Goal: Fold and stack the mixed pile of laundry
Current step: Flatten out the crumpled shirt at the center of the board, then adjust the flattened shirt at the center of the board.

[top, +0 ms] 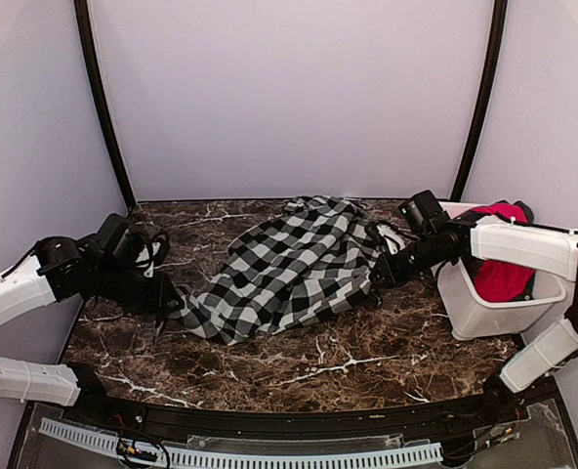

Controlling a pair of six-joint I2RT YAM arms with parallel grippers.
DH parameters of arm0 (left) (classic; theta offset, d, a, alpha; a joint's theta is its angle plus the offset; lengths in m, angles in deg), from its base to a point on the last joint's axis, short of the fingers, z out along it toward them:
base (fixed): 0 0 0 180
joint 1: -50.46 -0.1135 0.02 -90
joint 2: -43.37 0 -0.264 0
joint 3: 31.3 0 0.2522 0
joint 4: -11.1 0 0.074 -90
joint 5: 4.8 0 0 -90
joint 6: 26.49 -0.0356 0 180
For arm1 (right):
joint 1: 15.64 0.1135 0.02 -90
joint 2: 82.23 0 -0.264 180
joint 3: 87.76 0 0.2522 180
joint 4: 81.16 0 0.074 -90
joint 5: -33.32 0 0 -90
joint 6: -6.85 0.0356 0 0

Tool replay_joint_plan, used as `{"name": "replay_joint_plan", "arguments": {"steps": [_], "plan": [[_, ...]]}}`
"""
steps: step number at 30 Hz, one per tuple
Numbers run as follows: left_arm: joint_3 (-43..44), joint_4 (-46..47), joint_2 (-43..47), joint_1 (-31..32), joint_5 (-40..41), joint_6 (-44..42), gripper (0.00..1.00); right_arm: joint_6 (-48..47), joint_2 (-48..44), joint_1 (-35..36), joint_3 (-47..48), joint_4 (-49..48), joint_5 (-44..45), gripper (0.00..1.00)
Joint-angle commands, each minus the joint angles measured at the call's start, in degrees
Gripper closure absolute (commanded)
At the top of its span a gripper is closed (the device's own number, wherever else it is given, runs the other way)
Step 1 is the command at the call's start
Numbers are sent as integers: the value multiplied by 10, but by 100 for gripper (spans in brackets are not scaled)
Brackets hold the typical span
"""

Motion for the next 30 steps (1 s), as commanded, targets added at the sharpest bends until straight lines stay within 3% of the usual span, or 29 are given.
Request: {"name": "replay_joint_plan", "arguments": {"steps": [1, 2, 4, 5, 6, 10, 11, 19, 25, 30], "plan": [[75, -164, -50, 84, 91, 31, 75, 24, -23, 18, -17, 103, 34, 97], [82, -179, -51, 94, 115, 35, 71, 29, -30, 21, -19, 120, 52, 94], [95, -200, -30, 94, 148, 29, 49, 39, -43, 25, -7, 147, 75, 77], [103, -197, -9, 89, 157, 24, 33, 41, -49, 26, 7, 163, 87, 65], [107, -192, 1, 65, 163, 10, 24, 47, -55, 27, 20, 177, 107, 54], [113, -85, 4, -59, 77, -64, 18, 39, -90, 26, 57, 177, 130, 25], [109, -37, -12, -74, 62, -75, 18, 34, -90, 26, 59, 160, 130, 23], [191, 158, -287, -104, -29, -119, 21, -25, 61, 27, 101, 66, 55, 27], [322, 188, -483, -110, -33, -133, 20, -52, 183, 34, 151, 43, 42, 27], [478, 150, -649, -113, 8, -153, 19, -71, 239, 53, 169, 58, 46, 27]]}}
